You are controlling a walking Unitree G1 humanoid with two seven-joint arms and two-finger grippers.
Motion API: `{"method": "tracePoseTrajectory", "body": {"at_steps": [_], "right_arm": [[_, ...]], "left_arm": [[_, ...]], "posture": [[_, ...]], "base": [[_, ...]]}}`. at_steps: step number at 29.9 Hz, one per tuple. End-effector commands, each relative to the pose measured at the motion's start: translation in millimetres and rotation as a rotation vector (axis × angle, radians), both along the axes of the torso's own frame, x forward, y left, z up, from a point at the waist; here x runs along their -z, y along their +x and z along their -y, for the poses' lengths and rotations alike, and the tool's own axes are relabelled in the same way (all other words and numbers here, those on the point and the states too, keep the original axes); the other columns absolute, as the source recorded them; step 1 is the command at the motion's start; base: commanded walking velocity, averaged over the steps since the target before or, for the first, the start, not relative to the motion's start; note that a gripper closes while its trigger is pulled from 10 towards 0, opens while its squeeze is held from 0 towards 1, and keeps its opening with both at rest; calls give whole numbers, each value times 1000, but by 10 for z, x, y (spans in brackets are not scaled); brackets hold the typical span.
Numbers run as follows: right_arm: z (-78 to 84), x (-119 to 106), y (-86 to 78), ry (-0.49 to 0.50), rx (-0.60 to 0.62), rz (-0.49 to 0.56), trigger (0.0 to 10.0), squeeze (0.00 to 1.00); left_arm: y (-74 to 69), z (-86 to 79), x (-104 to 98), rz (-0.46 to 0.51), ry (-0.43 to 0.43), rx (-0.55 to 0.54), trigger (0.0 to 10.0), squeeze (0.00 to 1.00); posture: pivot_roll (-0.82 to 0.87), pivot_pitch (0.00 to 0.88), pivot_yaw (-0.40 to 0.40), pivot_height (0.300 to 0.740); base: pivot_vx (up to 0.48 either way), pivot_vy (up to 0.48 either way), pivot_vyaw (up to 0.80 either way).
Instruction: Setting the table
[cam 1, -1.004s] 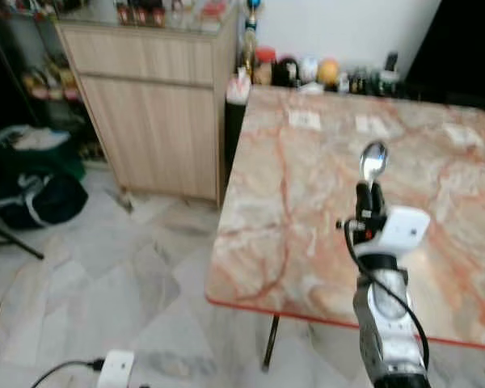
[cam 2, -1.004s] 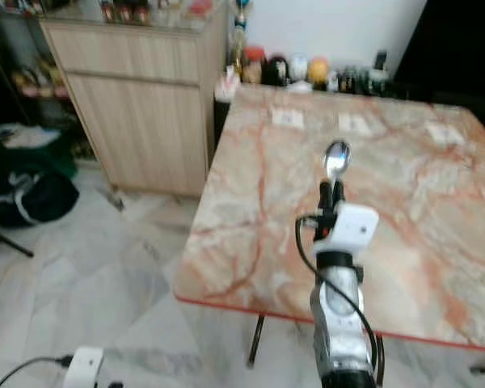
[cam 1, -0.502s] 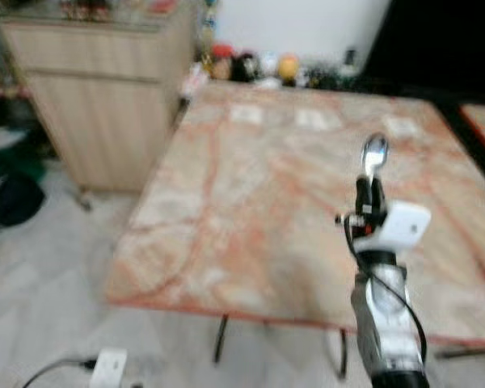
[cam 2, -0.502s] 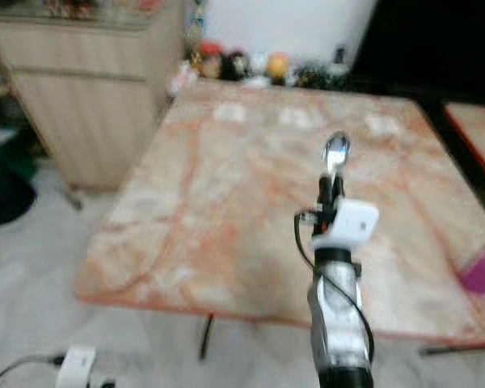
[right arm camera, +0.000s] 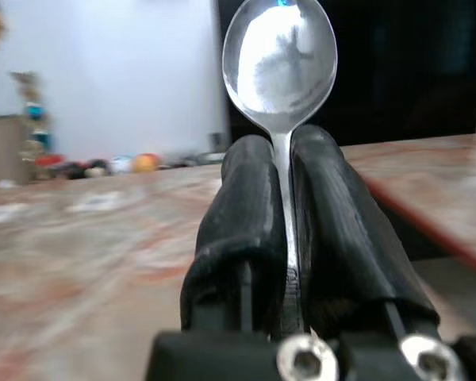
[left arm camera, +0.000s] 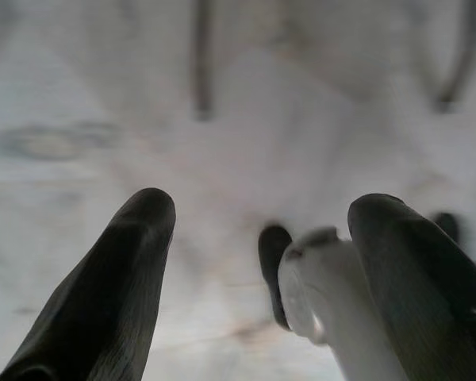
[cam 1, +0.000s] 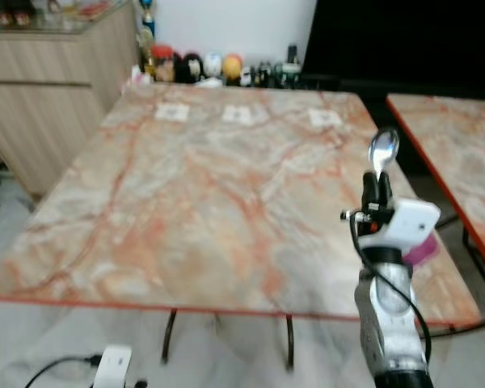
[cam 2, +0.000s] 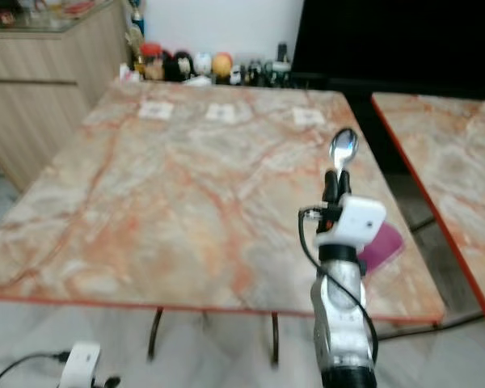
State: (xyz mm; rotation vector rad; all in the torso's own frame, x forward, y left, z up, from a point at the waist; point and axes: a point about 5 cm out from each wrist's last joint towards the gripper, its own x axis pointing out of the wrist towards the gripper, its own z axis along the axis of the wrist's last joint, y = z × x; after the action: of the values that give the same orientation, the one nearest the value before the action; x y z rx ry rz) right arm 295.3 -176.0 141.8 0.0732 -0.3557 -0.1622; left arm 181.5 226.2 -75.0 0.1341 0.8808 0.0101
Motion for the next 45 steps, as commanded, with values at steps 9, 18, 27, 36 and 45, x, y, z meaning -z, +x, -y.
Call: {"method": "tracePoseTrajectory", "body": {"at_steps": [9, 18, 27, 36, 45], "right_arm": [[-36, -82, 17, -1, -5, 38, 10000, 0], [-14, -87, 22, -8, -2, 40, 10000, 0], [-4, -59, 21, -14, 3, 25, 10000, 0], [-3, -50, 26, -14, 6, 17, 10000, 0], [4, -41, 25, -11, 12, 12, 10000, 0]], "left_arm": [[-17, -105, -17, -9, 23, -1, 10000, 0], [-32, -130, -17, -14, 27, 3, 10000, 0], [-51, -114, -2, -23, 28, 6, 10000, 0], [-56, -115, 2, -27, 28, 2, 10000, 0], [-78, -128, 9, -33, 28, -3, 10000, 0]], "posture": [[96, 5, -42, 740], [89, 0, -42, 740], [84, 0, -39, 740], [87, 0, -42, 740], [81, 11, -41, 740]], "base": [[0, -480, 0], [0, -480, 0], [0, -480, 0], [0, -480, 0], [0, -480, 0]]}}
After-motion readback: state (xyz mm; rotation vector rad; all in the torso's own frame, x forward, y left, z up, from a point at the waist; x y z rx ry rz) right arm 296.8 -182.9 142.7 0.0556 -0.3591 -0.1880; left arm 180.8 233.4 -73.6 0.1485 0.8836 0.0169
